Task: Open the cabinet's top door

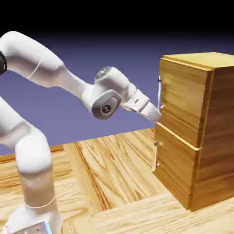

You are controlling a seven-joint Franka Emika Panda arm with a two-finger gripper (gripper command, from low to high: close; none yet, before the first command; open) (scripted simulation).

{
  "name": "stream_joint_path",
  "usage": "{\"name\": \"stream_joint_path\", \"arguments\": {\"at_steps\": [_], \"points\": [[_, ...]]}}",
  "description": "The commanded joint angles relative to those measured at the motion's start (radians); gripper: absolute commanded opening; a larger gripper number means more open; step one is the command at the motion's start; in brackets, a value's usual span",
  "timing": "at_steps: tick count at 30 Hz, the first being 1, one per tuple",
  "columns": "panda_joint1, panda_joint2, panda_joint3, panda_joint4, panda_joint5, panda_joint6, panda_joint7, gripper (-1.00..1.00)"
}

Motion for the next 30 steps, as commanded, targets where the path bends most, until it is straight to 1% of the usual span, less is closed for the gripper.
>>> {"name": "stream_joint_path", "arguments": {"at_steps": [1,30], "points": [[-0.019,-0.018,0.021,0.003,0.044,-0.008,-0.020,0.00],[-0.558,-0.526,0.640,0.082,1.305,-0.239,-0.586,0.00]]}}
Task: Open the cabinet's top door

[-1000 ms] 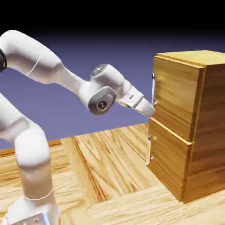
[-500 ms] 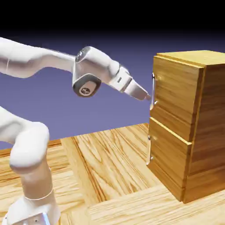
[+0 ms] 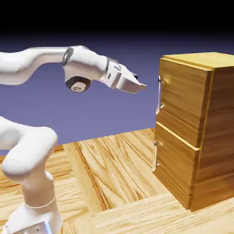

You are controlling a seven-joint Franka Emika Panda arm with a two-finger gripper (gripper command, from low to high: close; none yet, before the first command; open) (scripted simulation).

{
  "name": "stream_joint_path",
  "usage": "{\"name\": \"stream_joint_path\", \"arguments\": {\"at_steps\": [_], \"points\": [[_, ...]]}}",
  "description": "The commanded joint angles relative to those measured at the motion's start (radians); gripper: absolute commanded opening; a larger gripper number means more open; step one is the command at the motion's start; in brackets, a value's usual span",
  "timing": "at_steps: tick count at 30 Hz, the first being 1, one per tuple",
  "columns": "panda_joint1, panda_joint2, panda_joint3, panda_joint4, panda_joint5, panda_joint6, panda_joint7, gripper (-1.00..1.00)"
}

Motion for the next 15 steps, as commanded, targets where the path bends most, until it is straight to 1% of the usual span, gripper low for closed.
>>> {"name": "stream_joint_path", "arguments": {"at_steps": [1,15], "points": [[-0.019,-0.018,0.021,0.003,0.044,-0.008,-0.020,0.00],[-0.279,-0.263,0.320,0.041,0.653,-0.119,-0.293,0.00]]}}
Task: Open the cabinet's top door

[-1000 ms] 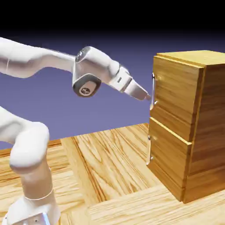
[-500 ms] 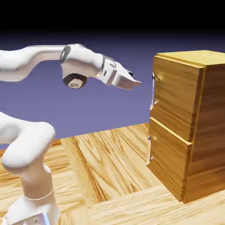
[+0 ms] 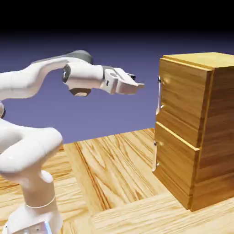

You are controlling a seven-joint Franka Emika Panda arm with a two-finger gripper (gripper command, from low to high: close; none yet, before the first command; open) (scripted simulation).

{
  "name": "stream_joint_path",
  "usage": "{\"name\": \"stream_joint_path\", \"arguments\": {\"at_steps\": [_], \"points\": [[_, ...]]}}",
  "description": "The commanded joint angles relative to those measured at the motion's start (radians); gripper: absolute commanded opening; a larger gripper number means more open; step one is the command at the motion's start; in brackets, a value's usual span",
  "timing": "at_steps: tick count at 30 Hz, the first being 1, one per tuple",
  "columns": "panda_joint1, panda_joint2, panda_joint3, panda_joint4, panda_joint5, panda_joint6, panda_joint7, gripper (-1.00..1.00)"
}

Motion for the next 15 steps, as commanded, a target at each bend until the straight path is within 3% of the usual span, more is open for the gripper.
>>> {"name": "stream_joint_path", "arguments": {"at_steps": [1,15], "points": [[-0.019,-0.018,0.021,0.003,0.044,-0.008,-0.020,0.00],[-0.279,-0.224,0.282,0.067,0.575,-0.110,-0.255,0.00]]}}
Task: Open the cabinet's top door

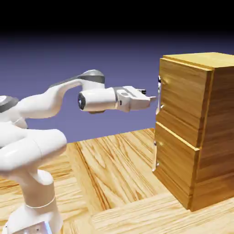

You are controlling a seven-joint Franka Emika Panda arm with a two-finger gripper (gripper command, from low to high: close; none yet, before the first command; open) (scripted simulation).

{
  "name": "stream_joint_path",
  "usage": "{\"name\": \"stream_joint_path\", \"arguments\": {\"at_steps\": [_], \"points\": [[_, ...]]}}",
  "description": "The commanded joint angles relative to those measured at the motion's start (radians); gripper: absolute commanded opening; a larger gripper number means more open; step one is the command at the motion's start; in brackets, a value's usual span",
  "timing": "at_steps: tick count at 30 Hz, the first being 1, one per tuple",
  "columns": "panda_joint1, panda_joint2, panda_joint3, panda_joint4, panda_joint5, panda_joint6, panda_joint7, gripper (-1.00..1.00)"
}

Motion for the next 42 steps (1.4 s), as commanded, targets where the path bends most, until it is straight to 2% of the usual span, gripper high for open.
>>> {"name": "stream_joint_path", "arguments": {"at_steps": [1,4,5,10,13,26,33,36,42], "points": [[-0.034,0.003,0.005,0.028,0.010,-0.006,-0.002,0.00],[-0.128,0.010,0.017,0.104,0.039,-0.022,-0.007,0.00],[-0.128,0.010,0.017,0.104,0.039,-0.022,-0.007,-1.00],[-0.066,0.005,-0.022,-0.024,0.068,-0.196,-0.073,-1.00],[-0.017,0.071,-0.057,-0.093,0.100,-0.280,-0.190,-1.00],[0.137,0.537,-0.179,-0.005,0.209,-0.060,-0.733,-1.00],[0.307,0.782,-0.340,0.033,0.247,0.051,-1.034,-1.00],[0.412,0.834,-0.448,-0.003,0.210,0.028,-1.097,-1.00],[0.540,0.788,-0.636,-0.143,-0.050,-0.132,-0.977,-1.00]]}}
